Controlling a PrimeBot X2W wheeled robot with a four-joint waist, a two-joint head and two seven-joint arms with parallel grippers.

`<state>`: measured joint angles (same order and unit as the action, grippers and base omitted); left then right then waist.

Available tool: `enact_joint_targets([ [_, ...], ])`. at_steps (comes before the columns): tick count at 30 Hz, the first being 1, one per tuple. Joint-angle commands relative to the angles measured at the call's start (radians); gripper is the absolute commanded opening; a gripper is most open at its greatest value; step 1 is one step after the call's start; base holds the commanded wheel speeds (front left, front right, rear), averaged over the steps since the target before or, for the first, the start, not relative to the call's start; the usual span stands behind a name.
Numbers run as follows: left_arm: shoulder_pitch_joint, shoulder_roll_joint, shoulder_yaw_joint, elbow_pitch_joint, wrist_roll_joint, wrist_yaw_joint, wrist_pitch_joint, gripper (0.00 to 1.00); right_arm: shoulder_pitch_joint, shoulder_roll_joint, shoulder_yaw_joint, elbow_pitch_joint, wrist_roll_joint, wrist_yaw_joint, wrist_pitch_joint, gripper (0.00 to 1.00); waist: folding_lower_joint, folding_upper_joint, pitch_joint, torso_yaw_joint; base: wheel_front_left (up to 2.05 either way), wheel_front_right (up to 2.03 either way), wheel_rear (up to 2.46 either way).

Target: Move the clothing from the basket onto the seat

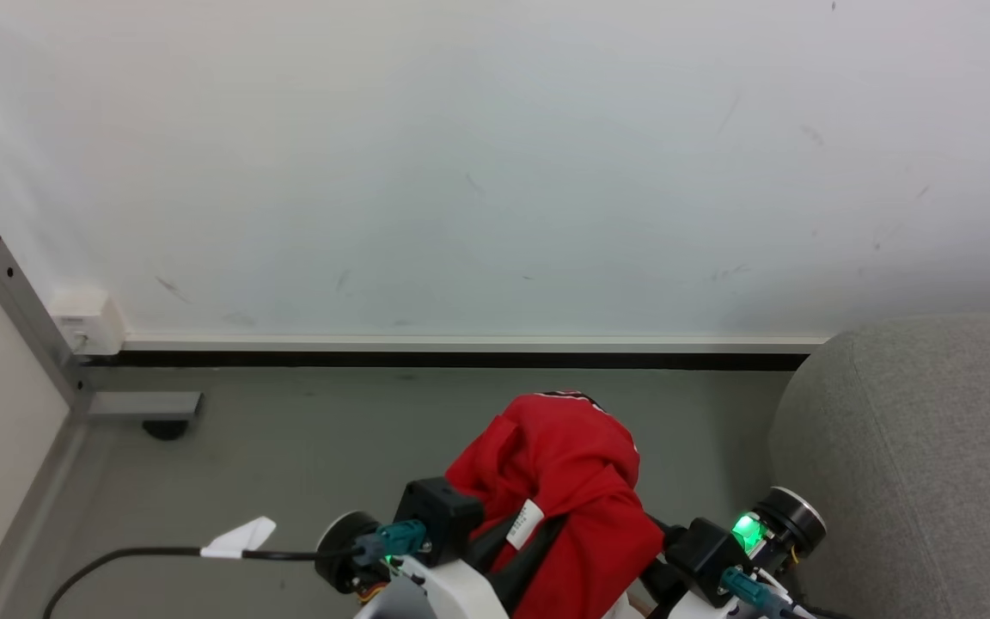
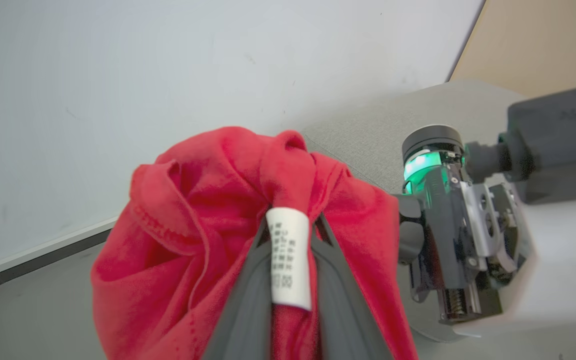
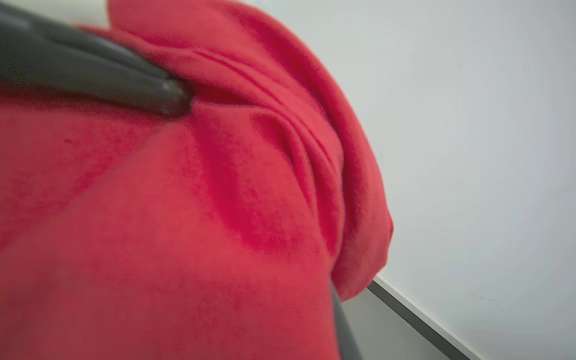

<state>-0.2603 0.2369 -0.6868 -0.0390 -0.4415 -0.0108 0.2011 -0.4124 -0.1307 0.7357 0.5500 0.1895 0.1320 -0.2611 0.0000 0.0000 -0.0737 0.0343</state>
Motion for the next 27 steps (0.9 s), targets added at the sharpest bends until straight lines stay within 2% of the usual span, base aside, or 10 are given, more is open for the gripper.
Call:
enact_joint_targets([
  [1, -0.004, 0.005, 0.002, 0.003, -0.006, 0.001, -0.006, 0.0, 0.013, -0.003, -0.013, -0.005, 0.017, -0.002, -0.003, 0.0, 0.0, 0.0, -0.002, 0.002, 0.0, 0.0, 0.0],
  [7, 0.003, 0.011, 0.002, 0.014, 0.001, 0.012, -0.012, 0.0, 0.029, -0.008, -0.016, -0.018, 0.028, -0.002, -0.003, 0.0, 0.0, 0.0, -0.004, -0.005, 0.0, 0.0, 0.0],
  [9, -0.002, 0.009, 0.003, 0.016, 0.008, 0.019, -0.019, 0.45, 0.027, -0.01, -0.022, -0.019, 0.042, -0.002, -0.003, 0.0, 0.0, 0.0, -0.004, -0.009, 0.0, 0.0, 0.0],
  [10, -0.004, 0.008, 0.003, 0.017, 0.01, 0.021, -0.02, 0.86, 0.024, -0.011, -0.025, -0.019, 0.046, -0.002, -0.003, 0.0, 0.0, 0.0, -0.004, -0.012, 0.0, 0.0, 0.0],
  [11, -0.006, 0.007, 0.004, 0.018, 0.011, 0.022, -0.022, 1.0, 0.023, -0.011, -0.03, -0.019, 0.051, -0.002, -0.003, 0.0, 0.0, 0.0, -0.003, -0.014, 0.0, 0.0, 0.0],
  [27, -0.004, 0.007, -0.003, 0.046, 0.014, 0.026, -0.075, 1.0, 0.033, -0.037, -0.146, -0.028, 0.077, -0.002, -0.003, 0.0, 0.0, 0.0, 0.004, -0.044, 0.0, 0.0, 0.0],
])
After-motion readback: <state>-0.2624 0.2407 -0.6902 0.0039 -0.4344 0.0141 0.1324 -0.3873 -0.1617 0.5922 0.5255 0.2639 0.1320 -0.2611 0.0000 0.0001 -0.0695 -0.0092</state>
